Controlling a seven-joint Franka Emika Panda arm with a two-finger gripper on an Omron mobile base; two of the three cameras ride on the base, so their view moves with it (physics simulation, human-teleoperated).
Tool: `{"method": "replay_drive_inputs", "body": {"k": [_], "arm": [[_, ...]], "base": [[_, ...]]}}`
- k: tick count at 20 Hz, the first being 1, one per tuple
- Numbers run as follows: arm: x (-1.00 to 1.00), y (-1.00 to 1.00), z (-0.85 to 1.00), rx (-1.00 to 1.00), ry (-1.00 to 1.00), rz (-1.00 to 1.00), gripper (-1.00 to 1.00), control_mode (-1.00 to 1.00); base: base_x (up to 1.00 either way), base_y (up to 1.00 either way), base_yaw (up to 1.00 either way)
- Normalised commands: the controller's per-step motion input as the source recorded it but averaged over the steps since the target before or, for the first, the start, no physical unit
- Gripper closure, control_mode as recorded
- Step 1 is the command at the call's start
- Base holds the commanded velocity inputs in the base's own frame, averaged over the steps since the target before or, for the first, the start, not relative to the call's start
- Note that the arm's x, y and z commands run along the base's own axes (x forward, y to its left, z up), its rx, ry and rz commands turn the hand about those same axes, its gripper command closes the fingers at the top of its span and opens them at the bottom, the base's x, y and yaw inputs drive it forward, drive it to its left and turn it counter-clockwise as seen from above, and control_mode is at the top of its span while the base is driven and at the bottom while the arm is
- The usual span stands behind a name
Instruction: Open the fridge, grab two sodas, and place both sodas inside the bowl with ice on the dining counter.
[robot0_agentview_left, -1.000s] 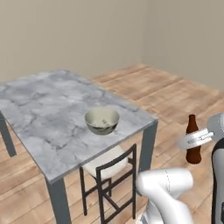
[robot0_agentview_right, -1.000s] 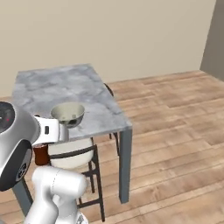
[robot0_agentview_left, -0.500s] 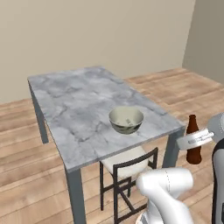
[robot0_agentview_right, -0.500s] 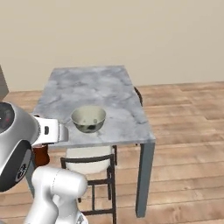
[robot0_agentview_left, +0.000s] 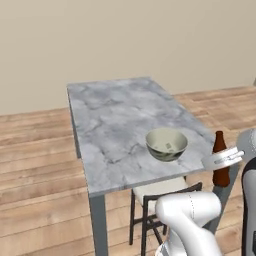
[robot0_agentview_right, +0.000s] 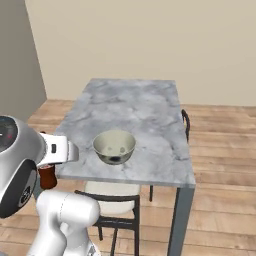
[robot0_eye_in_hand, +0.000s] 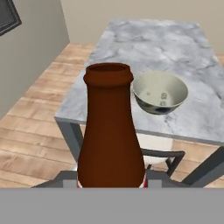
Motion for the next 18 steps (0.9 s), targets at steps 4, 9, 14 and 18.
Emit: {"method": "replay_drive_inputs", "body": {"k": [4,9,14,18], "arm": [[0.0,0.0,0.0,0.0,0.0,0.0,1.0,1.0],[0.0,0.0,0.0,0.0,0.0,0.0,1.0,1.0],[0.0,0.0,0.0,0.0,0.0,0.0,1.0,1.0],[0.0,0.0,0.0,0.0,0.0,0.0,1.0,1.0]], "base": [[0.3,-0.51,0.24],[0.25,-0.45,0.17],[0.44,-0.2,0.1],[0.79,-0.01,0.12]]}}
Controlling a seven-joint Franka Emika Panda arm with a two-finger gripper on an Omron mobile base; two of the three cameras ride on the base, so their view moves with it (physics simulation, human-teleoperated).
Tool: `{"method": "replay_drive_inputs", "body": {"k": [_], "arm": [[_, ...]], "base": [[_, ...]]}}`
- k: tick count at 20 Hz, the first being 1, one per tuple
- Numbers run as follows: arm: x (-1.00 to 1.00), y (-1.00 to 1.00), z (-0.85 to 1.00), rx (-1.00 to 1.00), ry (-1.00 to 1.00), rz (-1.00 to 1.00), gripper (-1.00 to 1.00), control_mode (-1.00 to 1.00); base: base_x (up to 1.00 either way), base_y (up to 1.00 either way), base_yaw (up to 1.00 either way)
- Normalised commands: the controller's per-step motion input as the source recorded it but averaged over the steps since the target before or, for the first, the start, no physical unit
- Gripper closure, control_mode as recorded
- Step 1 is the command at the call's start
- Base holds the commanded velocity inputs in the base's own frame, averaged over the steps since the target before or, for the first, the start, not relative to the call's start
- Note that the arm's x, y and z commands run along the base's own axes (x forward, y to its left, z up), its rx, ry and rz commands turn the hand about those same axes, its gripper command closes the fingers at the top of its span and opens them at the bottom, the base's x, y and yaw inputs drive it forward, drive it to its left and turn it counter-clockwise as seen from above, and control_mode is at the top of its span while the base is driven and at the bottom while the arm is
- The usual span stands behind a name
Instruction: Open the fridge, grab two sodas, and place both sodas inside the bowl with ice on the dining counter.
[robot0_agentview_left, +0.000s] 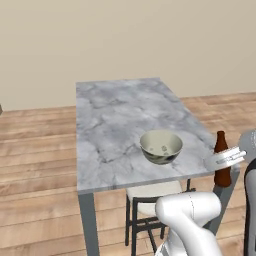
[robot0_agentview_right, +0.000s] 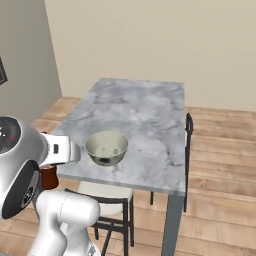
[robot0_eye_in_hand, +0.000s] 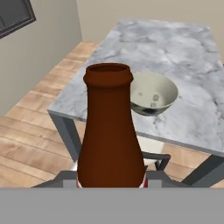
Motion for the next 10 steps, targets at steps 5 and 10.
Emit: {"method": "replay_drive_inputs", "body": {"k": [5,10], "arm": [[0.6,-0.02,-0.04,0.0,0.08,0.07,1.0,-1.0],[1.0,0.0,-0.08,-0.02,0.28,0.09,1.0,-1.0]], "base": [[0.4,0.0,0.05],[0.0,0.0,0.0]]}}
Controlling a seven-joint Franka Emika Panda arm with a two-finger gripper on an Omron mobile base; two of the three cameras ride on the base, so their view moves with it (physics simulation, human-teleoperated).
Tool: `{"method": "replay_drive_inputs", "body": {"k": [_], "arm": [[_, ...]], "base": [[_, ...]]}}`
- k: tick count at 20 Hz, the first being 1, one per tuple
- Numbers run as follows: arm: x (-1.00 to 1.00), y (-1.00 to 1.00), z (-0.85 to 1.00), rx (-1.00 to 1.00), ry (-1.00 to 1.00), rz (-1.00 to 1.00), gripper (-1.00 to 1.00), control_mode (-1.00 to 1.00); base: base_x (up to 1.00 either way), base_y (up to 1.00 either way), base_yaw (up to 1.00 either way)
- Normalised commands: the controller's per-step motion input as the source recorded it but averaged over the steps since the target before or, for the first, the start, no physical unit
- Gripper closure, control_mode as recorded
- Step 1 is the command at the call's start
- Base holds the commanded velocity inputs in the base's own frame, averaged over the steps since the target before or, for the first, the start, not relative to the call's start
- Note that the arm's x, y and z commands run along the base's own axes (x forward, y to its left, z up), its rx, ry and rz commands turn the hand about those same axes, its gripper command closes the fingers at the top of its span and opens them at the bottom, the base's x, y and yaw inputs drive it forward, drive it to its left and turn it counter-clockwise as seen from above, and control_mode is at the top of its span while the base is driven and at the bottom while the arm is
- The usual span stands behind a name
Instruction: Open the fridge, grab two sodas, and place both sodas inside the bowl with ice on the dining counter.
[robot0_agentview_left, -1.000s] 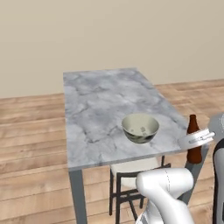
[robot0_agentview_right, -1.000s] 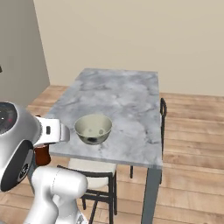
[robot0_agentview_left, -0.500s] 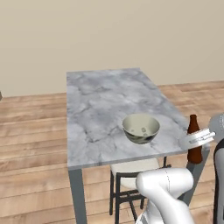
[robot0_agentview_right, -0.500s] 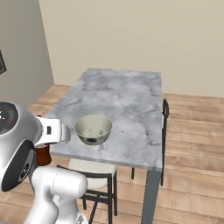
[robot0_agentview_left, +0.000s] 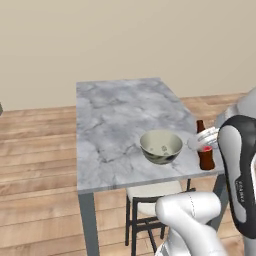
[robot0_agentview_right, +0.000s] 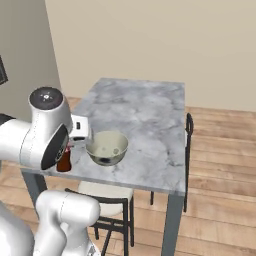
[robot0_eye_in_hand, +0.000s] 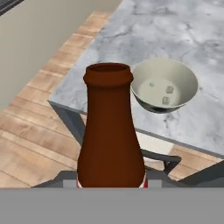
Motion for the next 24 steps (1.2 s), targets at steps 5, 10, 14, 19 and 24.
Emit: {"method": "replay_drive_inputs", "body": {"k": [5,10,14,19,24], "arm": [[0.98,0.0,-0.11,-0.11,0.23,0.11,1.0,-1.0],[0.83,0.0,-0.34,-0.15,0.17,0.23,1.0,-1.0],[0.57,-0.04,-0.53,-0.12,0.07,0.34,1.0,-1.0],[0.32,-0.11,-0.55,-0.05,0.0,0.39,1.0,-1.0],[0.35,-0.01,-0.3,0.0,0.0,0.36,1.0,-1.0]], "base": [[0.0,0.0,0.0],[0.0,0.0,0.0],[0.0,0.0,0.0],[0.0,0.0,0.0],[0.0,0.0,0.0]]}}
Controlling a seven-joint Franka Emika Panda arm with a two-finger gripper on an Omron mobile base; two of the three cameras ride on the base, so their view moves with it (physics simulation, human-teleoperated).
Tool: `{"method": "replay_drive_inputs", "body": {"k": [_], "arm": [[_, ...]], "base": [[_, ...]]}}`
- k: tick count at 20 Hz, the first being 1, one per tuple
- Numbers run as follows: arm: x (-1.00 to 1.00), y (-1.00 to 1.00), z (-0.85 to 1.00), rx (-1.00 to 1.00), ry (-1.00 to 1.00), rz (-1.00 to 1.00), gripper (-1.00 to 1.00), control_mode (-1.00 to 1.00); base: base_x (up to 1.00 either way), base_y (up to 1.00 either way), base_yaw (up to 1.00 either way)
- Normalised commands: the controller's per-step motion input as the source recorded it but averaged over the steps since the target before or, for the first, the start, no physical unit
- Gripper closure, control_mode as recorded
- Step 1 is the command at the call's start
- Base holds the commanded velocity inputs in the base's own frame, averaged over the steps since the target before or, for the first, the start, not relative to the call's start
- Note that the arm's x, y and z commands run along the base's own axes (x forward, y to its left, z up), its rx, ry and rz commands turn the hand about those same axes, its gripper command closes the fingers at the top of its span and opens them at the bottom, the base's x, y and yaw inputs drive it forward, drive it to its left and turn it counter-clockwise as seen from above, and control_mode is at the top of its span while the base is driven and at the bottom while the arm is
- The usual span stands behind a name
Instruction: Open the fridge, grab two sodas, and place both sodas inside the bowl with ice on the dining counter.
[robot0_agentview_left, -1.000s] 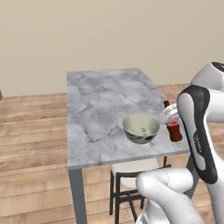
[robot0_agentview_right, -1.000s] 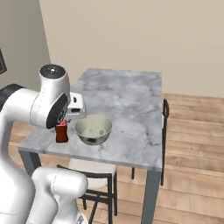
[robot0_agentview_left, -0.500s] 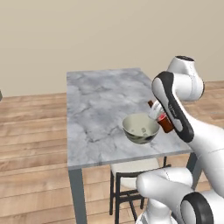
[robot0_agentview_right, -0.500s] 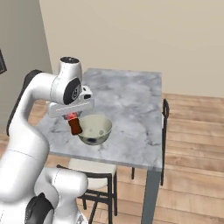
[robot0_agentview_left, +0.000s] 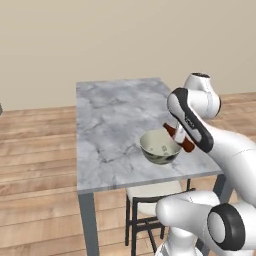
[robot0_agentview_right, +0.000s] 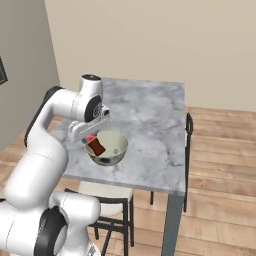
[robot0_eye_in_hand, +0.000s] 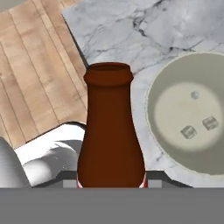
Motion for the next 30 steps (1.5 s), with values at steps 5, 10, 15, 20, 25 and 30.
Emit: {"method": "replay_drive_inputs", "body": {"k": [5,10,15,20,25,30], "arm": [[0.4,0.0,-0.21,-0.03,0.01,0.27,1.0,-1.0],[0.24,0.0,-0.22,-0.08,0.0,0.17,1.0,-1.0],[0.14,0.03,-0.17,-0.1,0.01,0.06,1.0,-1.0],[0.15,0.06,-0.11,-0.06,0.07,0.0,1.0,-1.0],[0.2,0.0,-0.08,-0.01,0.04,0.0,1.0,-1.0],[0.37,0.0,-0.11,0.0,0.01,0.0,1.0,-1.0]], "base": [[0.0,0.0,0.0],[0.0,0.0,0.0],[0.0,0.0,0.0],[0.0,0.0,0.0],[0.0,0.0,0.0],[0.0,0.0,0.0]]}}
